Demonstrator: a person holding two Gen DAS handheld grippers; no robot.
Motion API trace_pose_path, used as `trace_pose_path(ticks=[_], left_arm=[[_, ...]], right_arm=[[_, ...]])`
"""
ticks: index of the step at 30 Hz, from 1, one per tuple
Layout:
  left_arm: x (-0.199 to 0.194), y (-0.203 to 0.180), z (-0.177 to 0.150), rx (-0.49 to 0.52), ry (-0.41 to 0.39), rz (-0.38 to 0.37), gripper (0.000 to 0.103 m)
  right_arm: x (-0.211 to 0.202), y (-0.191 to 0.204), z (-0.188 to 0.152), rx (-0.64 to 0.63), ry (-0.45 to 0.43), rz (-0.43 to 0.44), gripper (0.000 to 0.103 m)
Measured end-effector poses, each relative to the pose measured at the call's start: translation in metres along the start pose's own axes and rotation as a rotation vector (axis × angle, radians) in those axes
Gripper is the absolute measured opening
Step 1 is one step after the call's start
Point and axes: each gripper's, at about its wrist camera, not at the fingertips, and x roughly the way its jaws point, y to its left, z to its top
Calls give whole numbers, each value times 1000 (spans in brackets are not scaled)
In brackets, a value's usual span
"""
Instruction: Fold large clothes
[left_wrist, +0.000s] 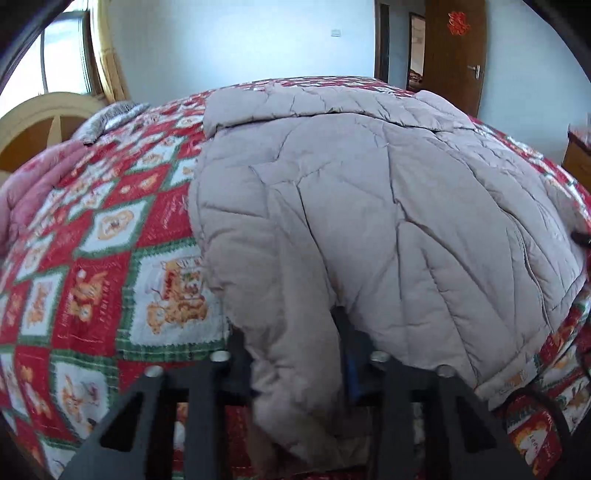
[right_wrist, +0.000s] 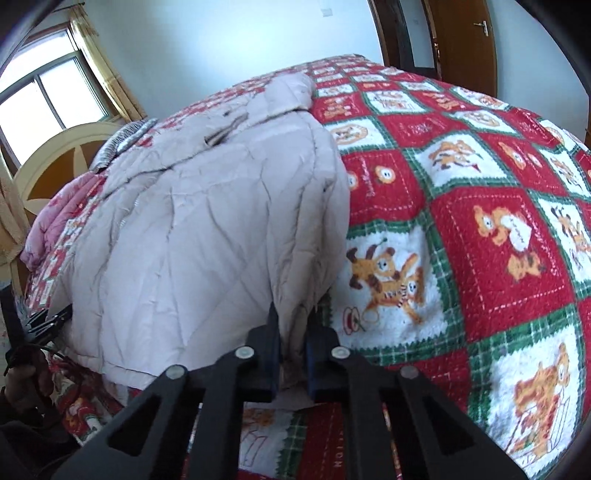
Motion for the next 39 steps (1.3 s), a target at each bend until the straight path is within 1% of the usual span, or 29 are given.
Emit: trace_pose_path(ticks=[2, 3, 6, 8, 10, 11, 13, 14, 16, 18, 19, 20, 21, 22, 24, 25, 26, 27, 28, 29, 31, 32, 33, 34, 35, 36, 37, 39], left_arm=[[-14, 1, 5, 4, -23, -5, 18], [-21, 2, 8, 5, -39, -11, 16], [-52, 4, 17, 13, -99, -22, 13], [-74, 6, 24, 8, -132, -60, 11], [-98, 8, 30, 3, -183, -88, 11], [-109, 10, 34, 0, -205, -98, 11], [-122, 12, 45, 17, -247, -92, 11], [-126, 15, 53, 30, -271, -87, 11], [-119, 24, 71, 37, -303, -80, 11], [-100, 37, 95, 19, -327, -75, 17], [-90, 44, 107, -2, -348, -79, 19], [-80, 48, 120, -12, -360, -71, 25], [-70, 50, 132, -15, -363, -62, 31], [-63, 53, 143, -25, -366, -65, 33], [-54, 58, 163, -63, -379, -71, 42], [-50, 62, 173, -89, -388, -86, 45], [-48, 66, 181, -114, -400, -69, 65], [-44, 72, 192, -147, -410, -52, 73], [-39, 78, 200, -169, -416, -63, 73], [-27, 85, 209, -200, -403, -66, 74], [-2, 92, 225, -239, -354, -53, 75], [13, 91, 232, -235, -333, -11, 75], [25, 89, 235, -229, -319, 66, 82], [37, 86, 239, -217, -314, 173, 87], [49, 84, 246, -195, -332, 252, 92], [56, 84, 249, -188, -345, 281, 92], [65, 88, 256, -203, -341, 295, 92], [82, 97, 267, -248, -313, 304, 92]], right_arm=[[-16, 3, 1, -3, -51, 26, 11], [-24, 4, 1, -1, -74, 42, 11], [-47, 9, 4, 0, -126, 82, 11], [-65, 14, 5, 3, -160, 109, 11], [-85, 17, 7, 14, -200, 144, 10], [-93, 19, 11, 15, -221, 157, 10], [-108, 22, 21, 22, -275, 175, 10], [-110, 21, 30, 30, -293, 179, 10], [-105, 19, 52, 34, -323, 176, 10], [-90, 14, 75, 50, -347, 179, 10], [-75, 12, 93, 79, -342, 202, 10], [-67, 12, 104, 90, -340, 211, 9], [-55, 16, 120, 84, -351, 186, 9], [-46, 22, 132, 76, -356, 163, 9], [-29, 28, 154, 83, -350, 146, 9], [-22, 30, 162, 82, -349, 133, 9], [-12, 33, 173, 84, -345, 118, 9], [-4, 34, 181, 92, -339, 112, 9], [3, 33, 188, 96, -335, 109, 9], [10, 35, 194, 91, -333, 92, 9], [29, 38, 209, 84, -325, 56, 9], [39, 40, 216, 85, -319, 42, 9], [48, 41, 221, 84, -319, 28, 9], [60, 43, 228, 81, -318, 1, 9], [70, 42, 233, 90, -313, -10, 9], [79, 40, 238, 102, -305, -15, 9], [90, 38, 244, 116, -296, -29, 9], [105, 33, 252, 136, -289, -54, 9]])
